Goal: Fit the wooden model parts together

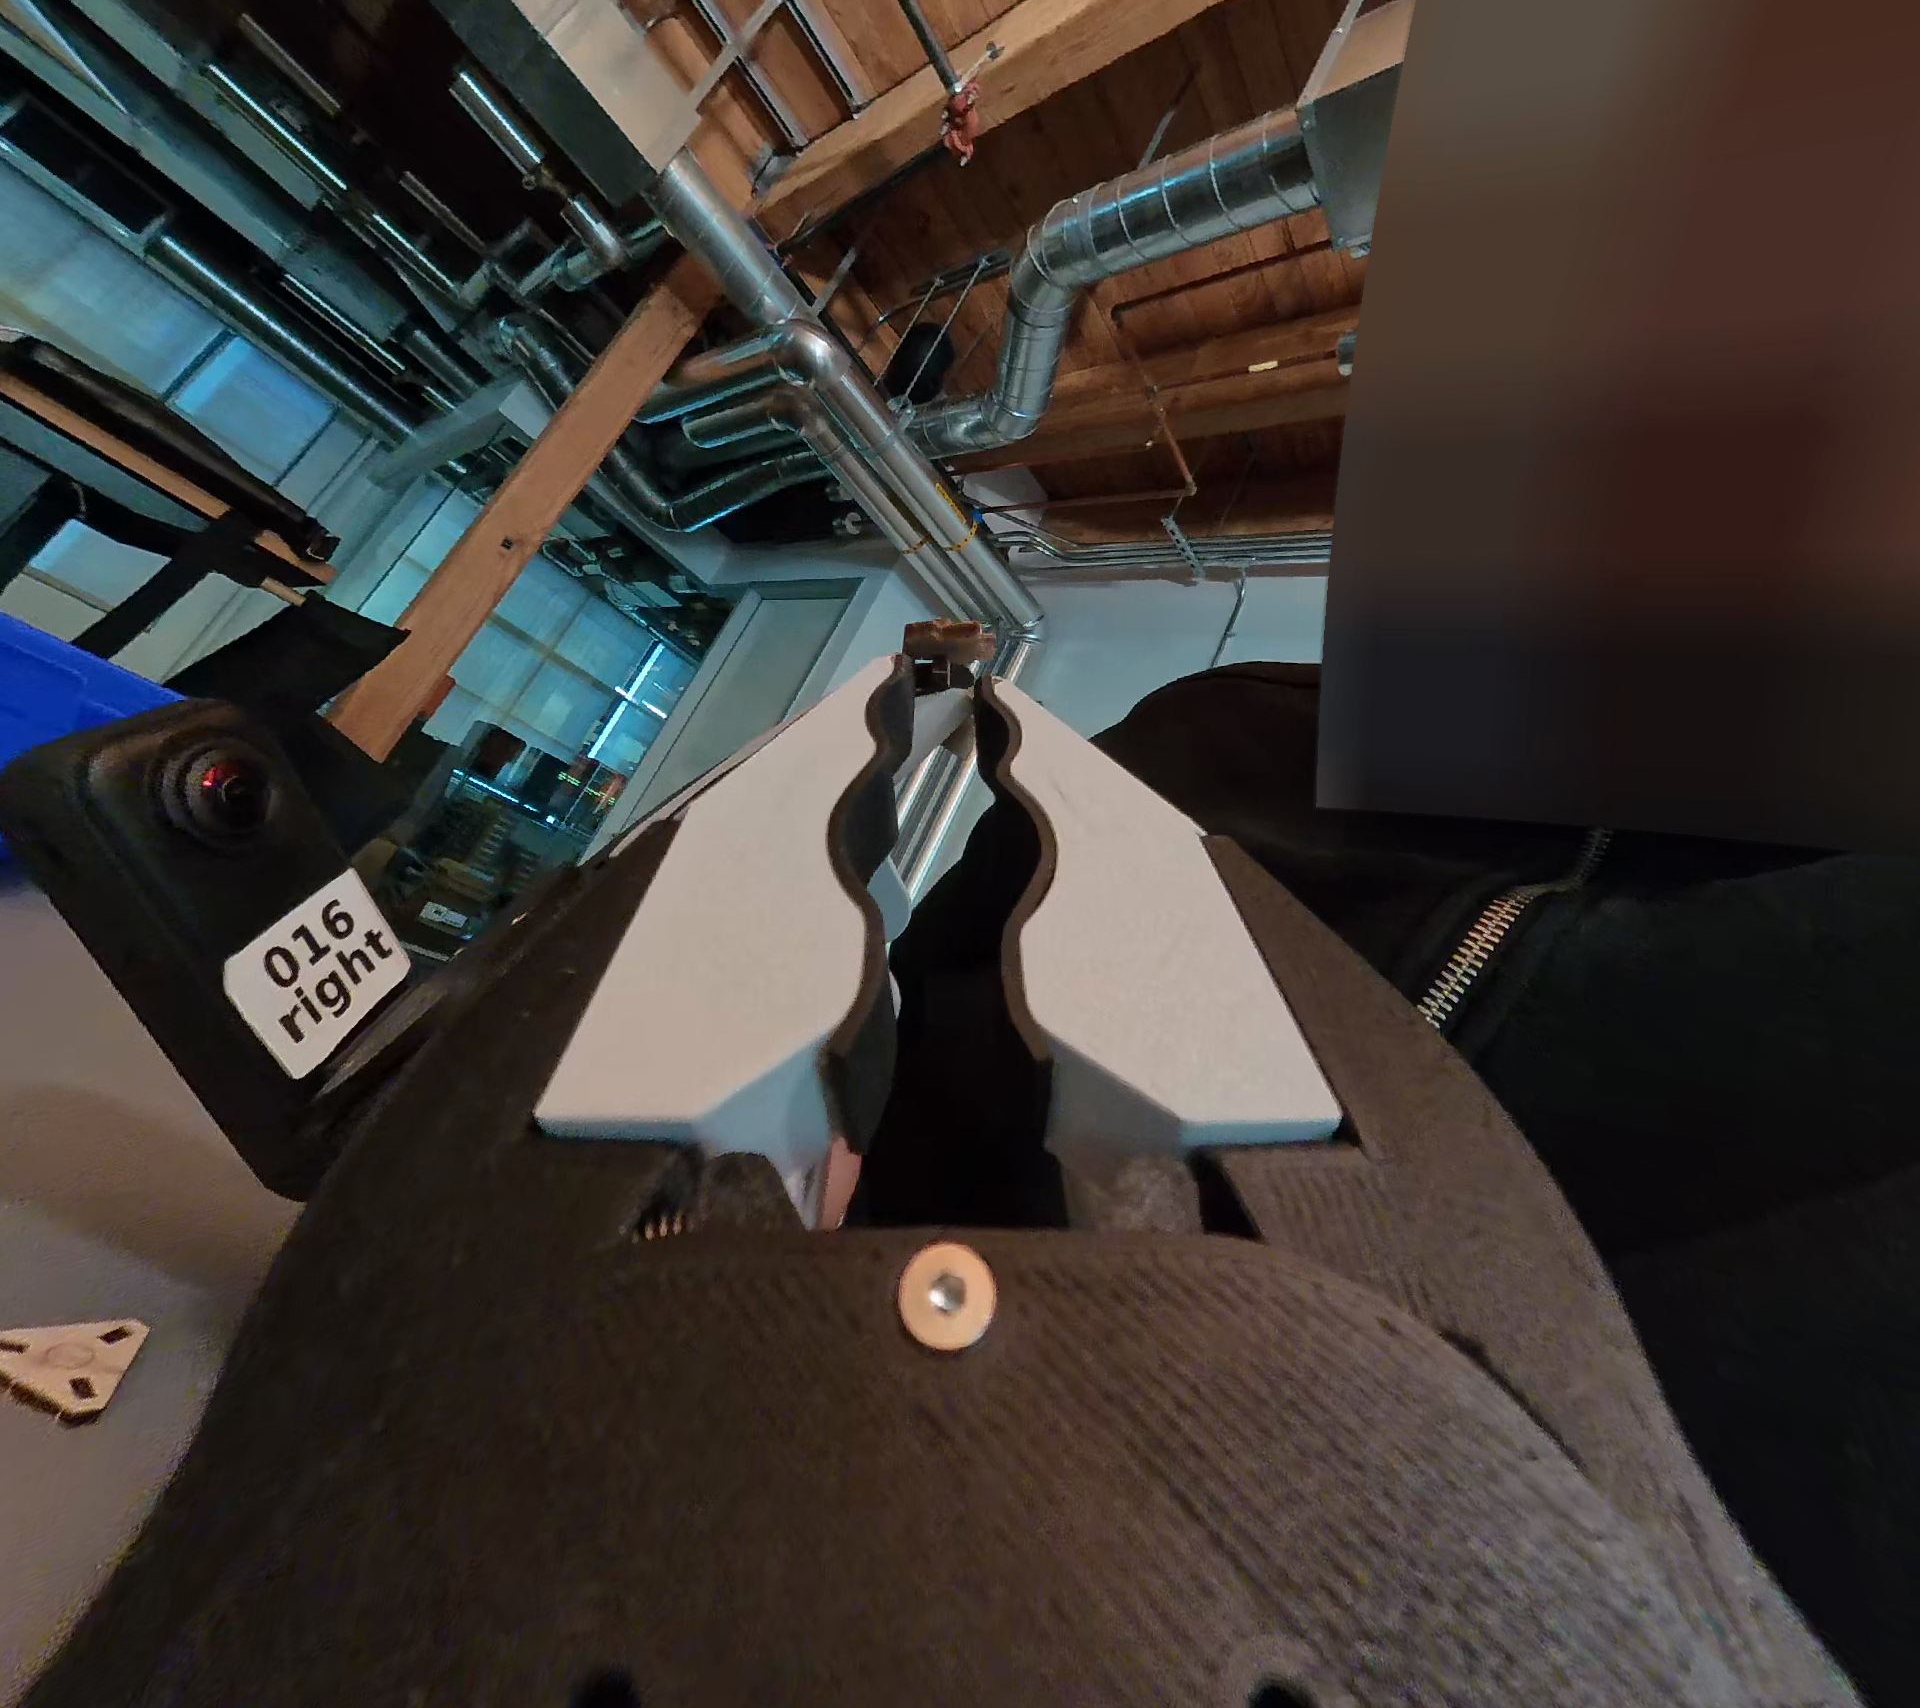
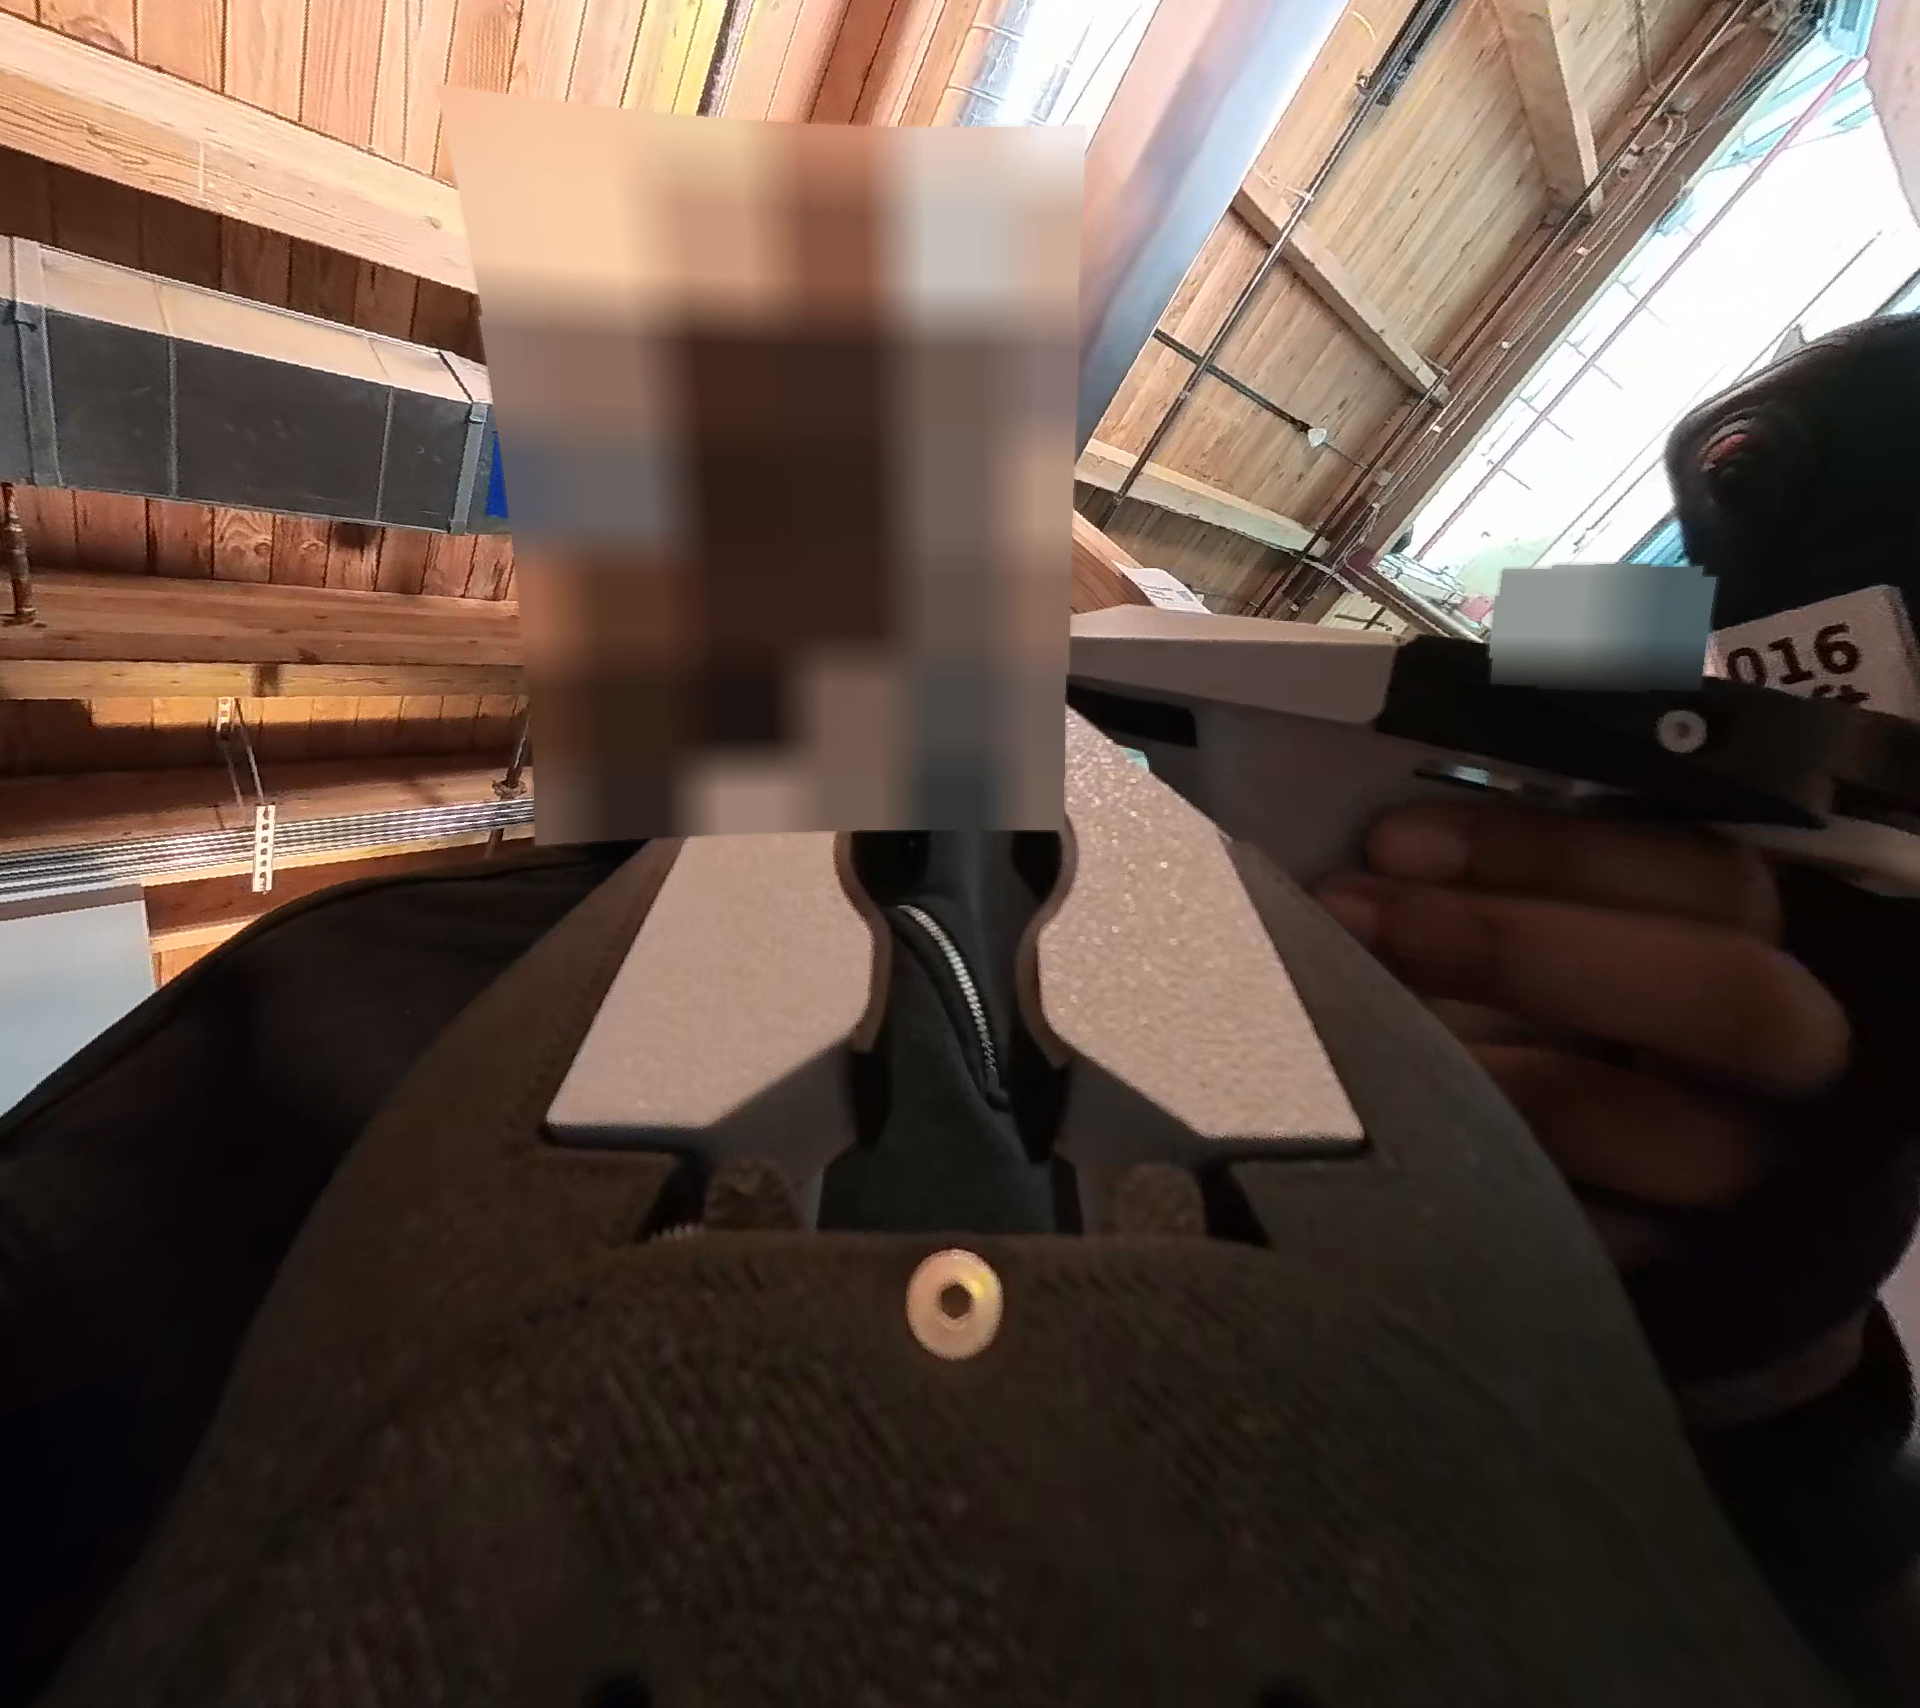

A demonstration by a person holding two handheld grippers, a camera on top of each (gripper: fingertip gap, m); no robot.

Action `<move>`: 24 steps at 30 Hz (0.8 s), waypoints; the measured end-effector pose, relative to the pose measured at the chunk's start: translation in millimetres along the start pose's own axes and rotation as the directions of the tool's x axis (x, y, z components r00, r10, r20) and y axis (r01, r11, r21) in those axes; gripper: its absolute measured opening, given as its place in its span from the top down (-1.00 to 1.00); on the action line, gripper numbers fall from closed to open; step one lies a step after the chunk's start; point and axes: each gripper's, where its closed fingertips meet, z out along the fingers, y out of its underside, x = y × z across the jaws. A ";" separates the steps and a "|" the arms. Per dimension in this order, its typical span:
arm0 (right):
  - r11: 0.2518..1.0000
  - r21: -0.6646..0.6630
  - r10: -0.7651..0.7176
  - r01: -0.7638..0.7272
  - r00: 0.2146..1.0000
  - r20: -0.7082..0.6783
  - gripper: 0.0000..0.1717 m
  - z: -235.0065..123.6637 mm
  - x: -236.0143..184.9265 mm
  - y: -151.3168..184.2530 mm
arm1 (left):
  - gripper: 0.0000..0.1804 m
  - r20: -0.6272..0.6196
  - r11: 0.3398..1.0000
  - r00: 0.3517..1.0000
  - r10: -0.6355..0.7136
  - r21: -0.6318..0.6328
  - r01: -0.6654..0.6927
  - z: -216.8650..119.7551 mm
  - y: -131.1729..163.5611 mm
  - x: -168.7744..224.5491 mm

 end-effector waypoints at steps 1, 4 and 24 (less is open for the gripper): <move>1.000 0.000 -0.001 0.001 1.000 -0.007 0.84 -0.3 0.5 -0.2 | 0.91 0.003 1.000 1.000 -0.001 0.000 0.001 -0.4 -0.1 -0.5; 1.000 -0.015 -0.018 0.017 0.999 -0.041 0.83 -2.1 1.7 -0.8 | 0.95 0.012 1.000 1.000 0.005 -0.001 -0.005 -1.7 -0.2 -1.6; 0.677 -0.609 -0.734 0.412 0.430 -0.525 0.77 -28.6 13.2 -33.9 | 1.00 0.300 0.999 0.953 0.025 0.019 -0.033 -23.5 -6.4 -42.3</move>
